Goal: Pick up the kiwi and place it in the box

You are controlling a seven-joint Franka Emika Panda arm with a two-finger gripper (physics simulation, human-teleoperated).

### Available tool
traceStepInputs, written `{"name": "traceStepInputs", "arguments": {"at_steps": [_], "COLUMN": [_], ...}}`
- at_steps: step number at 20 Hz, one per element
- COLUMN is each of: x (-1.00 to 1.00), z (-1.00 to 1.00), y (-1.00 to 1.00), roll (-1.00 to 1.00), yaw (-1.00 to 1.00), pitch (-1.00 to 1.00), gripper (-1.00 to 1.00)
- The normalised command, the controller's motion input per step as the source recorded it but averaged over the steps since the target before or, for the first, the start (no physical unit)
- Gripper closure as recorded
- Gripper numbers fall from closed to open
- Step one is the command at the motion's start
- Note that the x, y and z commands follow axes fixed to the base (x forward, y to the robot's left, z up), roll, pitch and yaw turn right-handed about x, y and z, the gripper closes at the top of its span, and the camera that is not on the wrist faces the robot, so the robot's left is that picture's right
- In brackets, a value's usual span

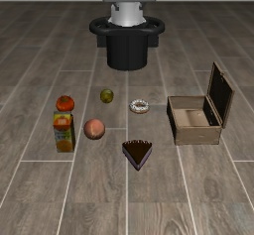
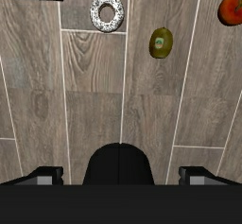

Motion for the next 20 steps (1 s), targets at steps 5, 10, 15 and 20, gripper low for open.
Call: {"name": "traceStepInputs", "arguments": {"at_steps": [5, 10, 15, 20], "x": [0.8, 0.0, 0.8, 0.8], "z": [0.0, 0.0, 0.0, 0.0], "y": [-0.2, -1.0, -0.2, 0.2], "roll": [0.0, 0.0, 0.0, 0.0], "yaw": [0.0, 0.0, 0.0, 0.0], "pitch": [0.0, 0.0, 0.0, 0.0], "gripper": [-1.0, -1.0, -1.0, -1.0]}}
